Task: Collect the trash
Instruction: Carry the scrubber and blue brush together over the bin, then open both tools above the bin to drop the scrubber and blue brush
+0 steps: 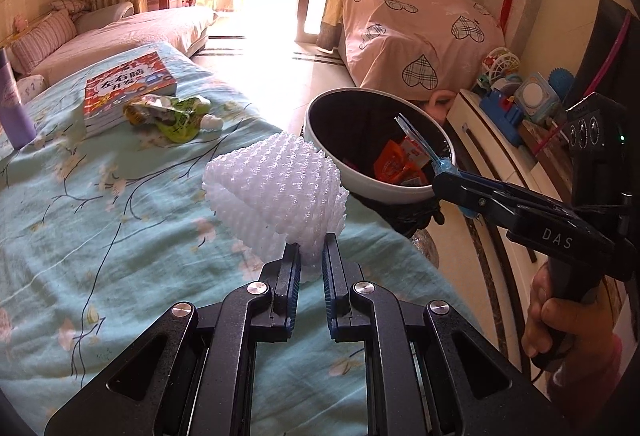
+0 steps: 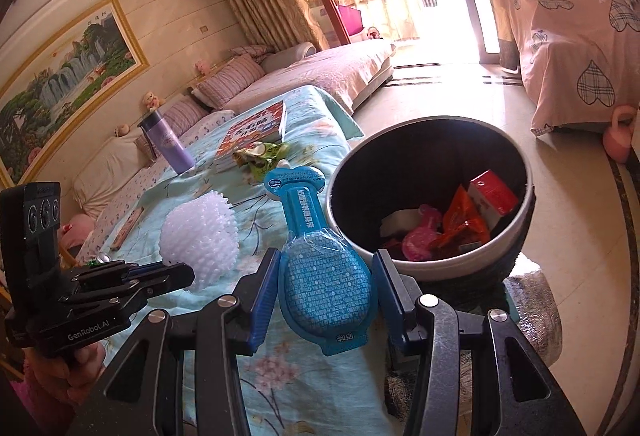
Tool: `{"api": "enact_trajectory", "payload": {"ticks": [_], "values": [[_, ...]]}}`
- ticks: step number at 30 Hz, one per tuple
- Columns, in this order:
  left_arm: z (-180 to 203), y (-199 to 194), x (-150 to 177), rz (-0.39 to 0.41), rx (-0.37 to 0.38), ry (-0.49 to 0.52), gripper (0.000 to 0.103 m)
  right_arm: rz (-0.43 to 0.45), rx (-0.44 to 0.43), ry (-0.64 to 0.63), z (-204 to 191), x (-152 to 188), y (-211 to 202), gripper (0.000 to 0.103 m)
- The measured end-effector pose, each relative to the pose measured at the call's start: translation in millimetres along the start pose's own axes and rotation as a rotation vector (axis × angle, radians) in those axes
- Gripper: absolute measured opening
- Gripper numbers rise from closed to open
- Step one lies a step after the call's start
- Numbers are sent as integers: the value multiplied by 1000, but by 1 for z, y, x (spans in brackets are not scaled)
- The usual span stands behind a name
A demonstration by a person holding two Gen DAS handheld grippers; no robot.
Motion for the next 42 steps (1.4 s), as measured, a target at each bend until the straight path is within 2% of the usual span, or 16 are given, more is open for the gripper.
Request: {"api": "enact_trajectory", "payload": {"ticks": [28, 42], "values": [[44, 41, -49, -9, 25, 94, 10, 21, 68, 18, 38, -28, 5, 48], [50, 69, -62, -33, 44, 98, 10, 12, 107, 38, 60, -39, 15, 48]]}}
Point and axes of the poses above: each gripper's, at about its wrist camera, not at the fingertips, and y roughly the way its jaws point, z to its right, x to its underside, the point moved 5 cm from there along y, roughly the way its jaws point, and after that the axes turned 2 degrees about z, right-handed, at the moved point
